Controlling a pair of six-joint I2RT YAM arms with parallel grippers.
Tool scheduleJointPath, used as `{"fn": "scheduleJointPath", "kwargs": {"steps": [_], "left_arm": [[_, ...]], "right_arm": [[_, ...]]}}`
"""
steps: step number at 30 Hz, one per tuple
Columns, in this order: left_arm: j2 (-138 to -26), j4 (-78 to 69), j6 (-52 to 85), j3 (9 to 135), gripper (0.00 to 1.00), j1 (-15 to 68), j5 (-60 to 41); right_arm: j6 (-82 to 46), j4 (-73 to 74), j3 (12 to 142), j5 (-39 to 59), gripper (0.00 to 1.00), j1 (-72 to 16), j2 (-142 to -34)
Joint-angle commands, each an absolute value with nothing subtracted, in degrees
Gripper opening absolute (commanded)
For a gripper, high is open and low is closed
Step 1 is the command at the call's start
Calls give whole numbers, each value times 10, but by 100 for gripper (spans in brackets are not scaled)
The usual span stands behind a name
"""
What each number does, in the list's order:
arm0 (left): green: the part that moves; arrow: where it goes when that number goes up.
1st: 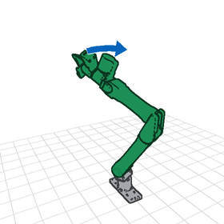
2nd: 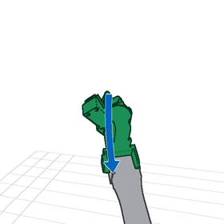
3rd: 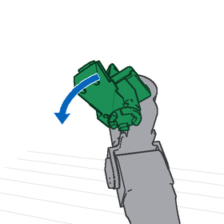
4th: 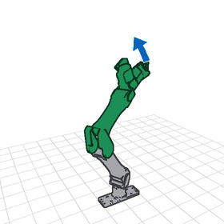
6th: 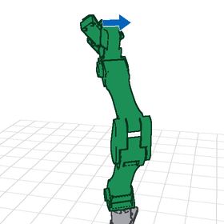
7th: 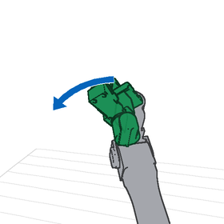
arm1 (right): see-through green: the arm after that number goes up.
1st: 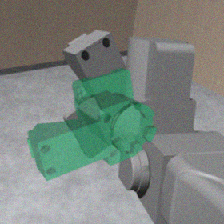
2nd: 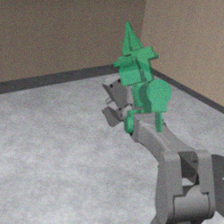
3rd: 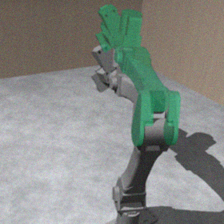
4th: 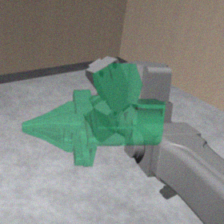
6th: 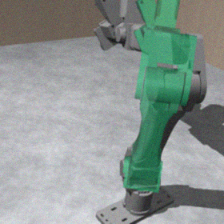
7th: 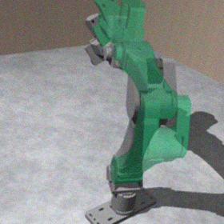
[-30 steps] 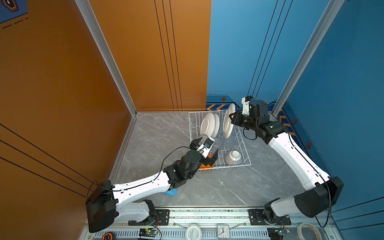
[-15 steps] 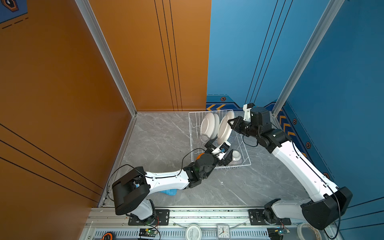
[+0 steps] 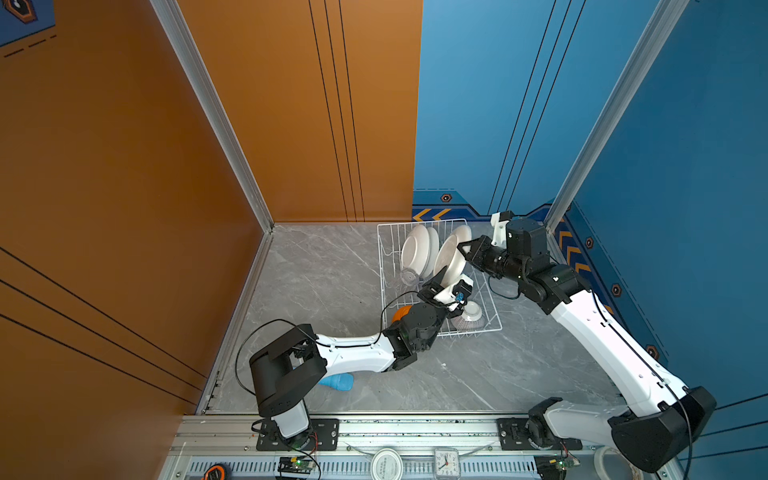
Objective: Unload the mixed dishes from the dish rack
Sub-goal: 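Grasp the raised watermelon plate rim with the left gripper beside the right gripper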
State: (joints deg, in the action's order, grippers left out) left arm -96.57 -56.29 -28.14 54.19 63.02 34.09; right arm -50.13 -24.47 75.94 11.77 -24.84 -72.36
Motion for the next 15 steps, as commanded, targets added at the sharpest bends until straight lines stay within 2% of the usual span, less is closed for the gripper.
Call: {"fn": "scheduleJointPath", "kwargs": {"steps": [1, 4, 12, 15], "left_arm": [[-979, -592, -309, 562, 53, 632, 378], [-981, -591, -308, 562, 45, 628, 389], [-976, -591, -305, 557, 37, 617, 398], [-976, -590, -306, 555, 31, 614, 393]], "right_arm": [[-524, -181, 761, 119, 0, -245, -697], [-532, -181, 758, 116, 0, -243, -694], [-548, -178, 752, 120, 0, -239, -689], [-556, -173, 749, 124, 0, -237, -689]]}}
